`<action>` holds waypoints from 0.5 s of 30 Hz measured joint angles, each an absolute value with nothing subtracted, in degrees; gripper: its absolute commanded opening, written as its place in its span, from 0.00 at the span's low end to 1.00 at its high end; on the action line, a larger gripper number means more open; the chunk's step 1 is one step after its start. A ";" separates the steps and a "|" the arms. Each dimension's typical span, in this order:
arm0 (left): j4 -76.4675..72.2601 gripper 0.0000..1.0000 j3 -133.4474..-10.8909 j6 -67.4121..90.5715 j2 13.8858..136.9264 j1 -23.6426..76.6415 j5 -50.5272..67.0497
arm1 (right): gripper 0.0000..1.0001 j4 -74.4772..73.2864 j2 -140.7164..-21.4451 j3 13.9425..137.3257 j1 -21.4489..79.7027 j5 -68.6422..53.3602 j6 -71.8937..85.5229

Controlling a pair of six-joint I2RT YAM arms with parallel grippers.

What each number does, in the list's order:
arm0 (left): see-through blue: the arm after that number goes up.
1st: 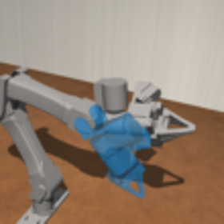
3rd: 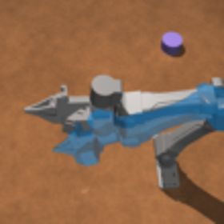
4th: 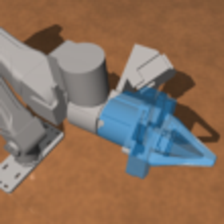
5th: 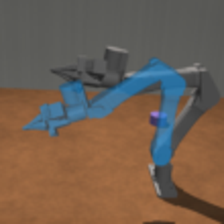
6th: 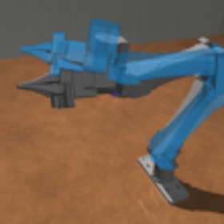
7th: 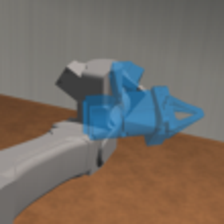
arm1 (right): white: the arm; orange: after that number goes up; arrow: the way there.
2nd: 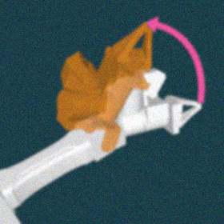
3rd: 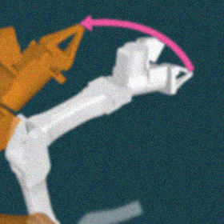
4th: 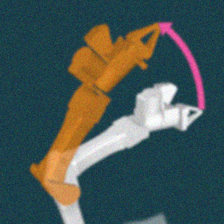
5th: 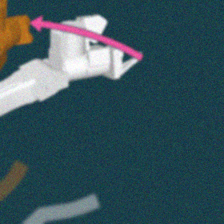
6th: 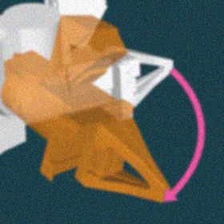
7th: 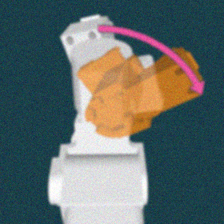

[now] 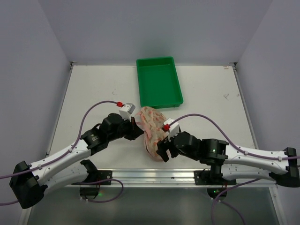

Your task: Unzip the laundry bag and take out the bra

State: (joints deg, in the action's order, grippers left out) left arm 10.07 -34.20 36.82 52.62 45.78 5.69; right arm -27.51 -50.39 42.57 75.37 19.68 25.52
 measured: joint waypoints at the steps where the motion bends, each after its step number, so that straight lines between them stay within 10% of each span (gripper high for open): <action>1: 10.26 0.00 -34.20 36.82 52.64 45.78 5.69 | 0.85 -27.81 -51.42 43.59 75.37 19.68 25.52; 15: 10.55 0.00 -34.20 37.04 52.05 46.24 5.82 | 0.87 -25.82 -73.89 59.66 75.37 24.14 25.85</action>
